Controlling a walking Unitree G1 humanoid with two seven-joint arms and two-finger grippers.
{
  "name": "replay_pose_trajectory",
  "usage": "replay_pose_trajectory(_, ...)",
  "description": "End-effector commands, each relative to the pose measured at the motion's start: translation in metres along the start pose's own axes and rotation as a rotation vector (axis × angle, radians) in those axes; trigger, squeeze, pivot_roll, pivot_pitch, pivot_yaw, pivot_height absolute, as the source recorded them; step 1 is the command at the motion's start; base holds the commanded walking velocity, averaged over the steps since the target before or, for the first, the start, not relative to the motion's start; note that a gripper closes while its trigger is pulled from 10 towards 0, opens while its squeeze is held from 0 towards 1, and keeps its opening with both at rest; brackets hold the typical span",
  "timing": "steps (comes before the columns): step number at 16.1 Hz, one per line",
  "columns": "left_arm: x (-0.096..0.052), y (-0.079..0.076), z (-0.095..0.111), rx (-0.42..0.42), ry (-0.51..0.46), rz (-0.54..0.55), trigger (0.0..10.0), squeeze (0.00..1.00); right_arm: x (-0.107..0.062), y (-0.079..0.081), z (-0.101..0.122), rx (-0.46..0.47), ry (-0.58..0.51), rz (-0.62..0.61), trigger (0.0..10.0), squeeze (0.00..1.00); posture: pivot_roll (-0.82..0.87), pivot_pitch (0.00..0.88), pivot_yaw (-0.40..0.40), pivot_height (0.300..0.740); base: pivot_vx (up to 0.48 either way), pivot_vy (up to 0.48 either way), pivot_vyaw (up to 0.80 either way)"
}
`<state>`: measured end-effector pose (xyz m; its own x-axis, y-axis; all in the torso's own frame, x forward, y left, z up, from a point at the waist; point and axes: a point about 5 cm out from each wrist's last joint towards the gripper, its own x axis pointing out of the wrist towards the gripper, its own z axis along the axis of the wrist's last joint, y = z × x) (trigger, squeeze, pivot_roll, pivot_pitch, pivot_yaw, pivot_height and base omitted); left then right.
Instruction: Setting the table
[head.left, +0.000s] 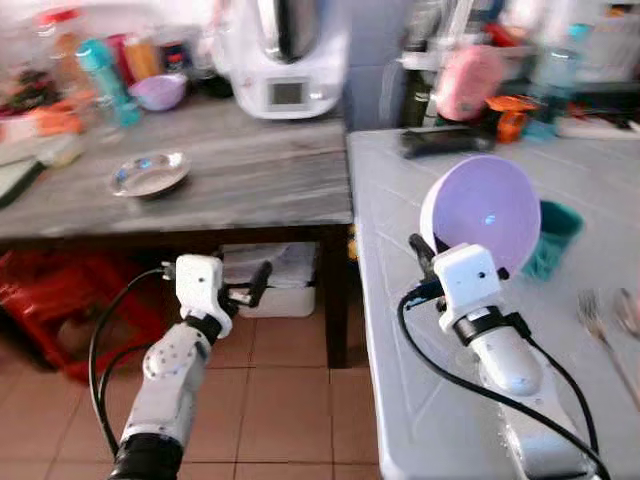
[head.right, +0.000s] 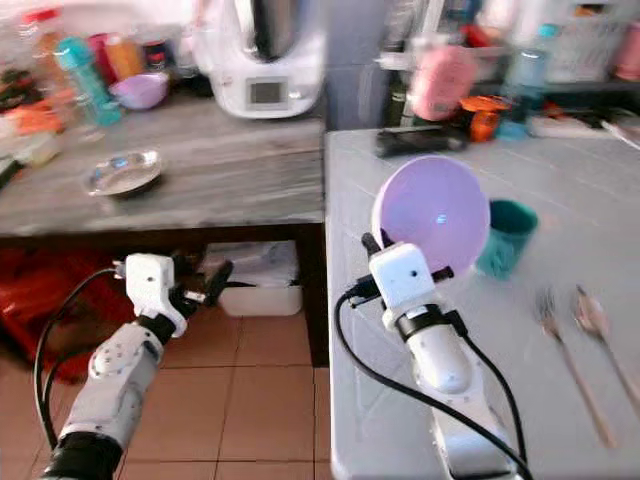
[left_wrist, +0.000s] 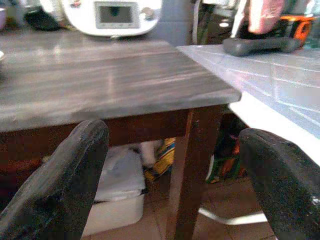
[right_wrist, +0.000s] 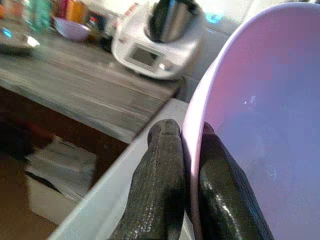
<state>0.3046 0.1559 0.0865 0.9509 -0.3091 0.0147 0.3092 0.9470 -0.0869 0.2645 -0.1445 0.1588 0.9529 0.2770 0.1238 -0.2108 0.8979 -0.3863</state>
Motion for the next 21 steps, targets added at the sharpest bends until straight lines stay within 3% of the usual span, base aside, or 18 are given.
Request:
replay_pose_trajectory(1, -0.0009, 0.0023, 0.0025, 0.014, -0.004, 0.002, 10.0, 0.0, 0.0011, 0.0008, 0.0052, 0.001, -0.027, 0.007, 10.0, 0.0, -0.01, 0.0, 0.081, 0.74, 0.0, 0.39, -0.53)
replay_pose_trajectory(8, -0.0013, 0.0016, 0.0024, 0.014, -0.007, -0.005, 10.0, 0.0, -0.0007, -0.0058, 0.0061, -0.002, -0.041, -0.004, 10.0, 0.0, -0.01, 0.0, 0.076, 0.74, 0.0, 0.397, -0.49)
replay_pose_trajectory(21, 0.0027, 0.0046, 0.0012, 0.021, -0.011, 0.047, 10.0, 0.0, -0.0072, 0.001, 0.0046, 0.012, -0.037, -0.014, 10.0, 0.0, -0.02, 0.0, 0.077, 0.74, 0.0, 0.405, 0.04)
